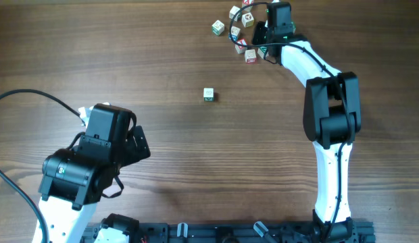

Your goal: Form a horizontal line

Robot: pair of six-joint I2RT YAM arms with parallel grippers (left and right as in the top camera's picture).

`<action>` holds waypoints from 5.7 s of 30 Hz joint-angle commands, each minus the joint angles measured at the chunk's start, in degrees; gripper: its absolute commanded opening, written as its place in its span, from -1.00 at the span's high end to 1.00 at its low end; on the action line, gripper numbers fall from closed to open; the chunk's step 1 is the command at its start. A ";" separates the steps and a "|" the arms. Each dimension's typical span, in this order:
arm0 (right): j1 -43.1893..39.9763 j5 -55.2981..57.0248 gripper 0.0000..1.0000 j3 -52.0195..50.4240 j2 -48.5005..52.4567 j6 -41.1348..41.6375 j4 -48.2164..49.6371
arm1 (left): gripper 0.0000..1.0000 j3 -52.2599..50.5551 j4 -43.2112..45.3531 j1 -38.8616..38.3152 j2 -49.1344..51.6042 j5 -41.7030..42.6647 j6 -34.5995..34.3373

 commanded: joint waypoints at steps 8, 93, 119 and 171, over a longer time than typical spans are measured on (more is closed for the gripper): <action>0.37 1.22 0.00 1.38 1.46 -1.90 2.01 | -1.00 -0.22 0.13 0.46 -0.26 0.17 -0.79; 20.00 4.90 0.34 -34.07 -20.83 18.49 -2.34 | -1.00 -0.22 0.13 0.46 -0.26 0.15 -0.79; 19.56 11.19 -0.26 -16.09 -27.08 10.21 -17.42 | -1.00 -0.22 0.13 0.46 -0.26 0.15 -0.79; 8.33 3.19 0.09 8.96 4.13 -13.94 -13.18 | -1.00 -0.22 0.11 0.46 -0.26 0.17 -0.79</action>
